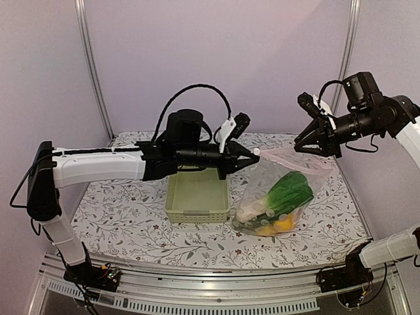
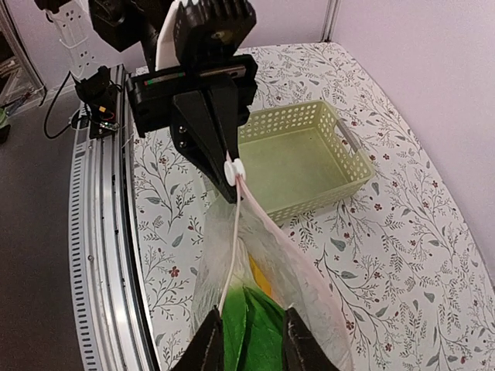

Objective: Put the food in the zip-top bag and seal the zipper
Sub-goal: Pass from the right arm to the left, then hold the zipper from the zipper food storage bag.

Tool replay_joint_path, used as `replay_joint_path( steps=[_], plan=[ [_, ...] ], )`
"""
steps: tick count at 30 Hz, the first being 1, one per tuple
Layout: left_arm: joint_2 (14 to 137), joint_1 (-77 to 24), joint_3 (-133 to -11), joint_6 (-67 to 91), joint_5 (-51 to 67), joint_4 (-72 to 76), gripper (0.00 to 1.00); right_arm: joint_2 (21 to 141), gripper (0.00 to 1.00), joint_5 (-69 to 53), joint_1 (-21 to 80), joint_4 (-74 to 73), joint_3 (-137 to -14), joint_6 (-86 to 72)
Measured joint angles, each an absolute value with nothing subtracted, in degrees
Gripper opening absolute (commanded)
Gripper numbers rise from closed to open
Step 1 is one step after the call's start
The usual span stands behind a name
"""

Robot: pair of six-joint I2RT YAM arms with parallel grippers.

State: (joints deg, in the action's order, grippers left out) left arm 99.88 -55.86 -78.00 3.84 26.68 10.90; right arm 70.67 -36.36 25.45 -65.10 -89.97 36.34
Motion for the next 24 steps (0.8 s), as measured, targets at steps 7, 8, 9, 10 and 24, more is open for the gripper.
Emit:
replay_joint_path(
  steps=[7, 8, 9, 10, 24],
  plan=[
    [99.18, -59.33, -78.70, 1.56, 21.26, 7.14, 0.00, 73.87, 0.45, -41.21, 26.72, -63.72, -93.93, 37.06],
    [98.85, -59.72, -78.70, 1.28, 20.58, 6.72, 0.00, 74.50, 0.46, -41.58, 27.38, -63.42, -94.08, 37.01],
    [98.52, -60.07, -78.70, 0.93, 20.01, 6.46, 0.00, 75.07, 0.46, -42.02, 28.14, -63.11, -94.11, 36.97],
    [98.19, -60.40, -78.70, 0.60, 19.64, 6.26, 0.00, 75.68, 0.46, -42.37, 28.97, -62.83, -94.11, 36.99],
    [97.58, -62.00, -78.65, -1.58, 18.55, 6.11, 0.00, 80.55, 0.39, -42.59, 36.16, -62.13, -95.00, 37.71]
  ],
)
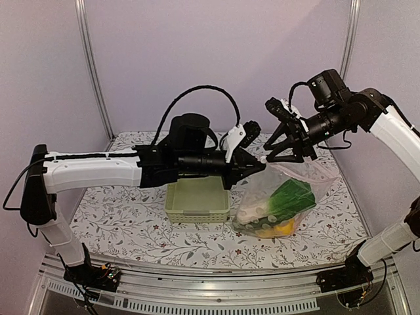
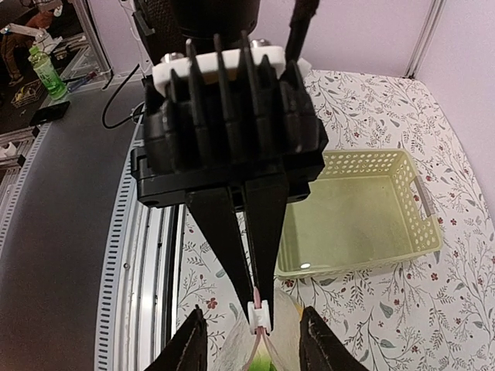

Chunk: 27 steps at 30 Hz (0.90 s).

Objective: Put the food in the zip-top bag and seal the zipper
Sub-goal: Hold the zipper from the zipper food storage bag.

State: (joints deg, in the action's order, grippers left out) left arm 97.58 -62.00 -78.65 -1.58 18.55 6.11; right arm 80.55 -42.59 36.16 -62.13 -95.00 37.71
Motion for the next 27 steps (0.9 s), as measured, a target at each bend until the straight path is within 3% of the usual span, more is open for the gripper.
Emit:
replay_joint_path(
  steps=[12, 19, 27],
  plan=[
    [96.97, -62.37, -77.82, -2.17, 18.48, 6.50, 0.00, 81.89, 0.32, -40.97, 37.95, -62.13, -95.00, 38.46],
    [96.40, -62.41, -77.01, -2.17, 18.48, 6.83, 0.00, 82.37, 0.21, -40.01, 38.83, -62.54, -95.00, 38.81],
    [96.05, -62.48, -76.86, -2.20, 18.37, 6.98, 0.00, 82.37, 0.20, -39.09, 38.89, -62.81, -95.00, 38.83]
  ],
)
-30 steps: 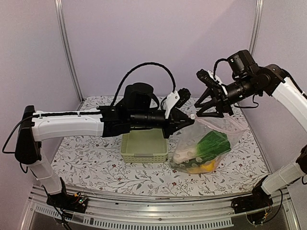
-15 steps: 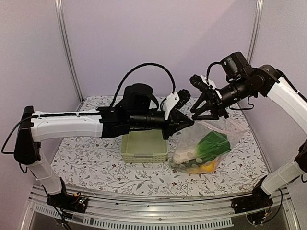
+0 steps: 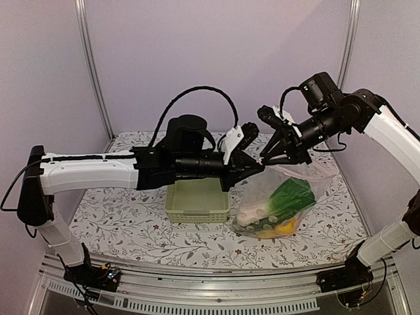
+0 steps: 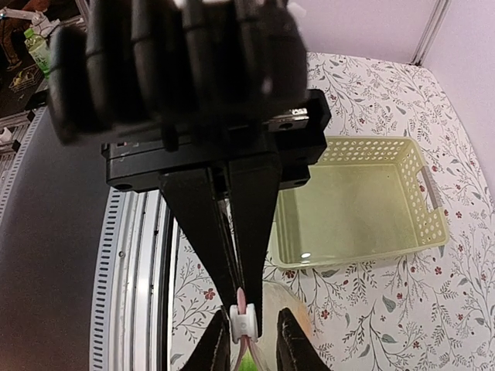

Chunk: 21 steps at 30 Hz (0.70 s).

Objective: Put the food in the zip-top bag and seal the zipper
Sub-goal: Hold the zipper from the zipper food storage bag, then hold the zipper food storage bag at the center of the board.

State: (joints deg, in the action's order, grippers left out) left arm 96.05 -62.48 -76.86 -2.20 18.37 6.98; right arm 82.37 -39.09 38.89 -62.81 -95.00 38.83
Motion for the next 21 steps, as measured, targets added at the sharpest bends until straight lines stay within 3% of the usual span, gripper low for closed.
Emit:
replay_joint_path(
  steps=[10, 21],
  plan=[
    [96.05, -62.48, -76.86, -2.22, 18.35, 7.01, 0.00, 82.39, 0.18, -38.48, 38.98, -62.96, -94.96, 38.83],
    [96.05, -62.48, -76.75, -2.20, 18.09, 6.96, 0.00, 82.74, 0.08, -38.70, 39.03, -63.44, -94.87, 39.18]
  ],
)
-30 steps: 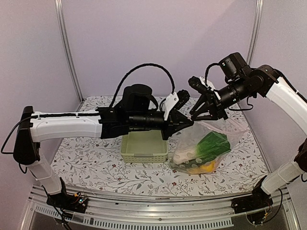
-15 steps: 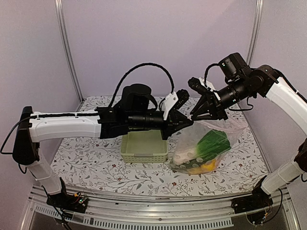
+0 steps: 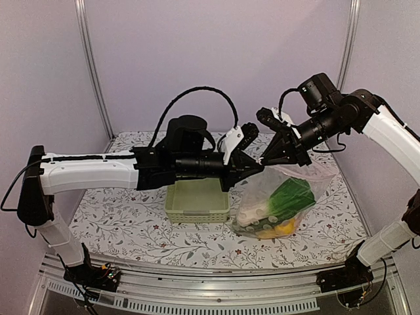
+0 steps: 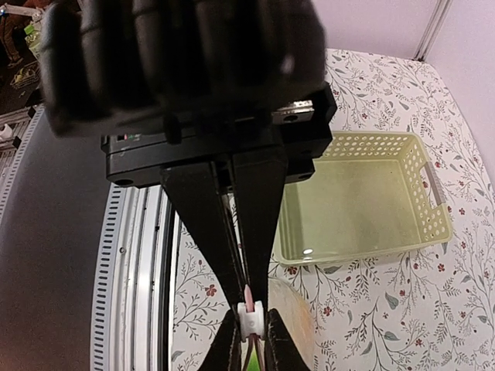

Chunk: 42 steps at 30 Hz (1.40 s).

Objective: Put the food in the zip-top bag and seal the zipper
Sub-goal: Hold the zipper food storage bag at the center of the board, then zip the zipper on the zipper food storage bag.

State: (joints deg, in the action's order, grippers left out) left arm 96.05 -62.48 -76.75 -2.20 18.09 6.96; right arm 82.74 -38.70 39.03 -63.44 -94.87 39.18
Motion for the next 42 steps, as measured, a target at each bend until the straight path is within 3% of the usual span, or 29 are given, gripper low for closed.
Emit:
replay_joint_path(
  steps=[4, 19, 42],
  plan=[
    [96.05, -62.48, -76.42, -2.20, 17.74, 7.01, 0.00, 82.94, 0.00, -38.68, 39.03, -63.64, -94.87, 39.48],
    [93.30, -62.46, -71.44, -2.09, 15.99, 10.24, 0.00, 85.38, 0.00, -37.47, 37.87, -68.88, -97.91, 41.54],
    [89.73, -61.21, -67.33, -1.96, 12.99, 11.60, 0.00, 75.68, 0.00, -35.03, 16.47, -75.57, -86.85, 51.99]
  ],
)
